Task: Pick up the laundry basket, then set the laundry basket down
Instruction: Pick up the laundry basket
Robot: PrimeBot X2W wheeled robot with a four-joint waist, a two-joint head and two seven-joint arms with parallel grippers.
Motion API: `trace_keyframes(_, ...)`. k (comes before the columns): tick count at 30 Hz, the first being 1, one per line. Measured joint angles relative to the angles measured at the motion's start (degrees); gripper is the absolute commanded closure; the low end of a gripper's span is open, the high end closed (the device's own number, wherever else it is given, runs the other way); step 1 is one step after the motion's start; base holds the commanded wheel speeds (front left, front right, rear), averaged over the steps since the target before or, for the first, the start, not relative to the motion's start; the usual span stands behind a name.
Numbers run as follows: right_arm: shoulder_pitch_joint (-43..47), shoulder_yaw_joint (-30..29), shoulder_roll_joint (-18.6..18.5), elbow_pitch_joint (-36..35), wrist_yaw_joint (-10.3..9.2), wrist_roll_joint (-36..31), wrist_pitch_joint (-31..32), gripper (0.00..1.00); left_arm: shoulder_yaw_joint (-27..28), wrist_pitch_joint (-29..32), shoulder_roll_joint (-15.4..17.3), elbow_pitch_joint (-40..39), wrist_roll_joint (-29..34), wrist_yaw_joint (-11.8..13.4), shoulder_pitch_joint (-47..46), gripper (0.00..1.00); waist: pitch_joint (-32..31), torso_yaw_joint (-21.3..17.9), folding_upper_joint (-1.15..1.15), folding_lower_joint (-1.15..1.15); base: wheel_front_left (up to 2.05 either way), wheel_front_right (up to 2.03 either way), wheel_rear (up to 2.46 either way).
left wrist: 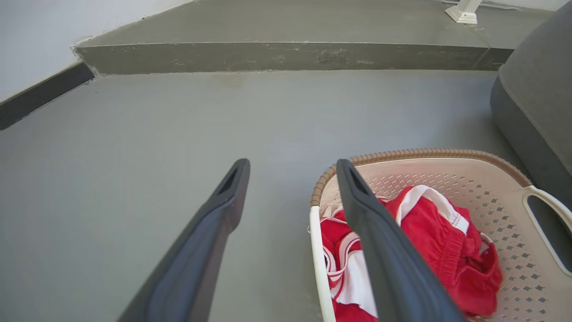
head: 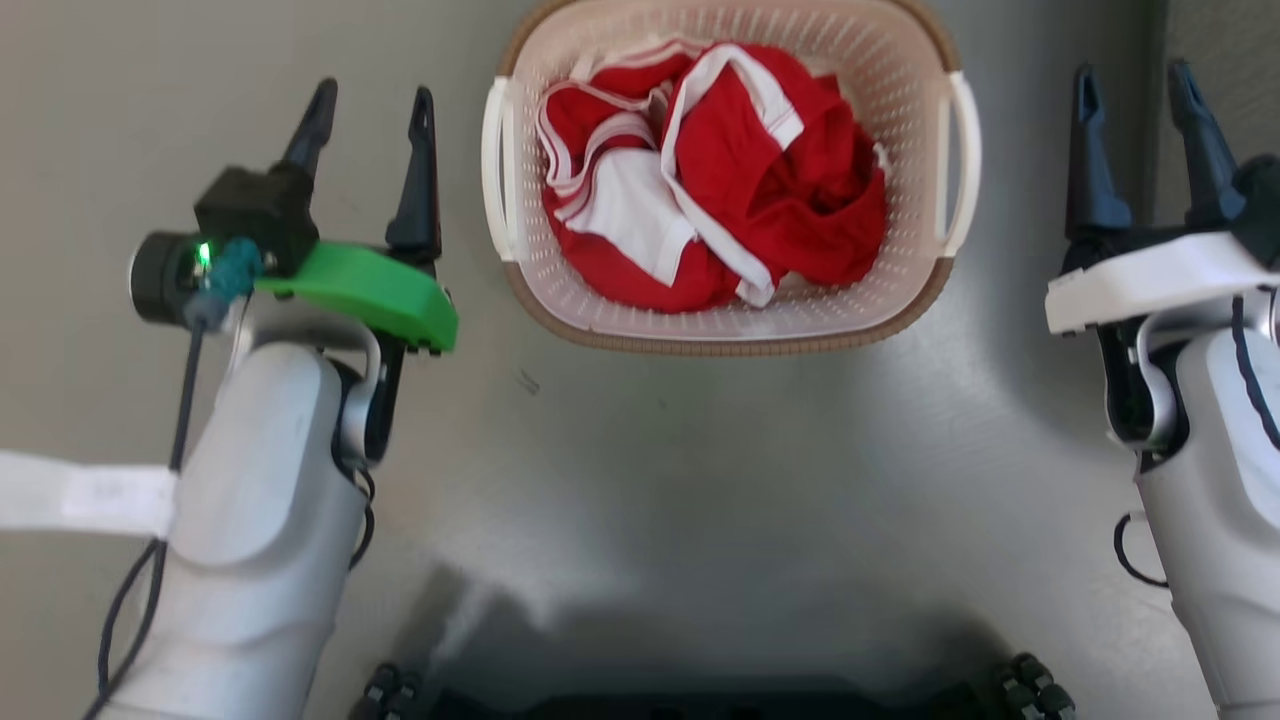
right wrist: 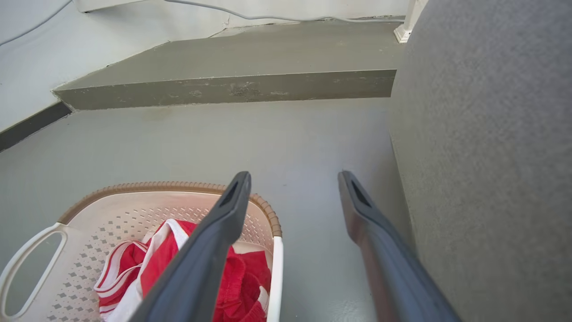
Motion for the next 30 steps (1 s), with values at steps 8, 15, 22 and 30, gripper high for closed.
trace_keyframes(8,-4.8,1.4,0.2,5.3,1.03,-0.4,0.0,0.0,0.0,0.7,-0.2,6.4,-1.1,-2.0,-5.3,0.0,4.2,0.4,0.0,0.0,0.0,0.0,0.0)
trace_keyframes(15,-7.6,3.9,2.3,12.5,2.2,-0.7,0.3,0.0,0.0,1.4,-0.4,12.8,-2.5,-4.0,-8.6,0.0,6.0,-0.1,0.0,0.0,0.0,0.0,0.0)
trace_keyframes(22,-10.5,4.7,4.6,18.4,2.52,-0.8,0.8,0.0,-1.6,2.4,-0.9,18.3,-3.2,-5.6,-11.7,0.0,7.1,-1.1,0.0,0.0,0.0,0.0,0.0)
trace_keyframes(30,-15.1,5.1,5.6,23.1,3.04,-0.8,1.0,0.0,-2.5,3.4,-1.4,23.4,-4.1,-6.8,-14.6,0.0,9.1,-2.4,0.0,-0.01,0.0,0.0,0.0)
